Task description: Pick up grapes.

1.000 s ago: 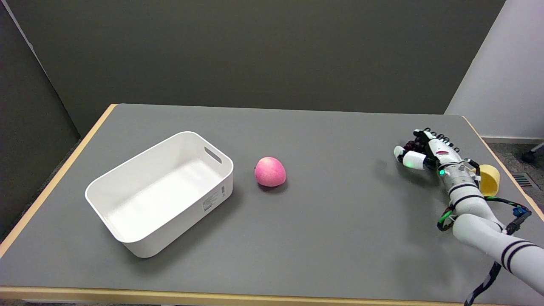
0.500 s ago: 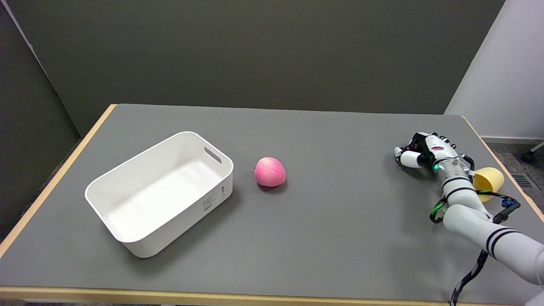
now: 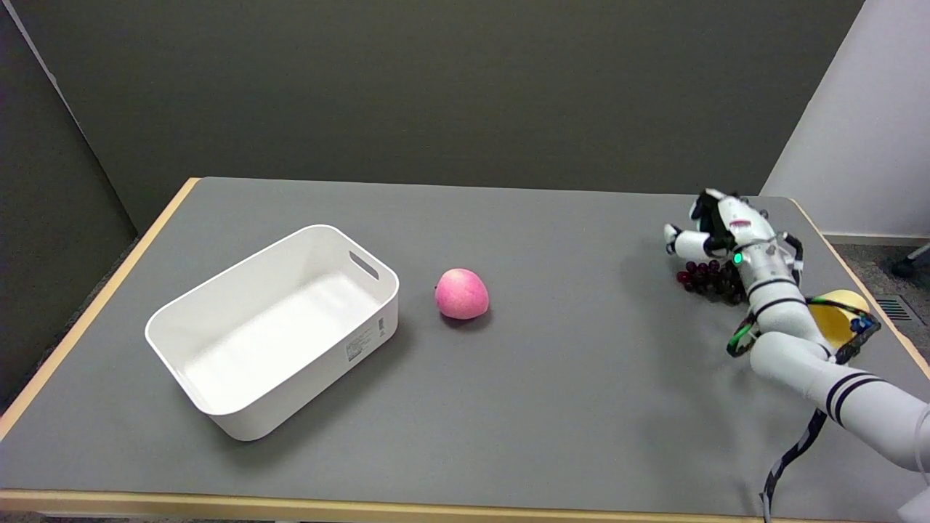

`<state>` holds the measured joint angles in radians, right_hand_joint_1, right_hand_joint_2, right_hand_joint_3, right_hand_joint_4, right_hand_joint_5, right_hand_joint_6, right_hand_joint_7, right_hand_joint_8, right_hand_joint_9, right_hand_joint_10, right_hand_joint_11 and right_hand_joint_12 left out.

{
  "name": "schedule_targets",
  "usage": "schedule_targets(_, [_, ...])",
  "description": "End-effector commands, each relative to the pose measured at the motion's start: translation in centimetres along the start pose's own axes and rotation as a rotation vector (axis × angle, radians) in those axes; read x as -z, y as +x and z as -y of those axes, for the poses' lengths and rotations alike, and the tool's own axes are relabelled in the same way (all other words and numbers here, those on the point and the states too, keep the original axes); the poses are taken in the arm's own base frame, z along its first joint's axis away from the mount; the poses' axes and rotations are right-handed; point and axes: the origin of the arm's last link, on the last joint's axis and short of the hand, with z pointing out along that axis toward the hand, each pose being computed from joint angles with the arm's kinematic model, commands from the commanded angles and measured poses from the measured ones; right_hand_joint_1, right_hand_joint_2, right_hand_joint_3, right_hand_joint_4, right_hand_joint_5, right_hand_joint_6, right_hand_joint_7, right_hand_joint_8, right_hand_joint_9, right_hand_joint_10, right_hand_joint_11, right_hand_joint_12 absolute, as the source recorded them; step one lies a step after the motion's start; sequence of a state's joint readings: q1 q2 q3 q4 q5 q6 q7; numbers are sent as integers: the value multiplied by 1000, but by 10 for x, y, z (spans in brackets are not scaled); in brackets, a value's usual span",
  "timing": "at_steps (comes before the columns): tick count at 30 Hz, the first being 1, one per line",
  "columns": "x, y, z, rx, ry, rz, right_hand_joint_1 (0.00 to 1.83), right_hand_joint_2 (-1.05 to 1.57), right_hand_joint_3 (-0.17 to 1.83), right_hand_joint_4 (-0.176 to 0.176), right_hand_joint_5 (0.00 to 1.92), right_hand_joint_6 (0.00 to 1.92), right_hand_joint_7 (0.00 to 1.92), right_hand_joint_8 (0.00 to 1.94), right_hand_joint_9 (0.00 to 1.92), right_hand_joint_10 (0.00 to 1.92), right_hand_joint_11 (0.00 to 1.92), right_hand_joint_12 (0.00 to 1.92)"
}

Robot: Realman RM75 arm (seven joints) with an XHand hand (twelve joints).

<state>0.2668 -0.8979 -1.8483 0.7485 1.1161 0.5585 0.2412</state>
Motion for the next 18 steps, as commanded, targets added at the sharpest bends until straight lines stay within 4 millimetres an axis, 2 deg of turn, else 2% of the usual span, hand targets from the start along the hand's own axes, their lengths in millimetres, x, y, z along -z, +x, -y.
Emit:
schedule_targets(1, [6,74,107,-8,410,-234,763,772,690,-35,403,1921,657,1941,1062,1921,450,1921])
schedule_targets(4, [16,83,124,-13,477,-269,765,772,691,-36,408,1921,661,1941,1080,1921,468,1921])
schedule_targets(7, [23,86,130,-11,498,-277,793,775,689,-35,419,1921,665,1941,1089,1921,476,1921])
schedule_targets(12, [32,76,110,-17,434,-213,867,768,683,-33,452,1921,661,1941,1078,1921,473,1921])
schedule_targets(14, [43,76,103,50,418,-220,869,778,689,-32,486,1921,637,1941,1008,1921,390,1921])
schedule_targets(15, [50,78,101,104,412,-239,850,777,720,-47,547,1892,618,1941,940,1921,298,1921])
schedule_targets(17, [66,82,91,198,384,-267,787,755,824,-108,736,1767,579,1941,778,1921,81,1921])
schedule_targets(18, [75,85,86,228,369,-277,780,752,832,-120,745,1704,582,1941,764,1921,79,1921])
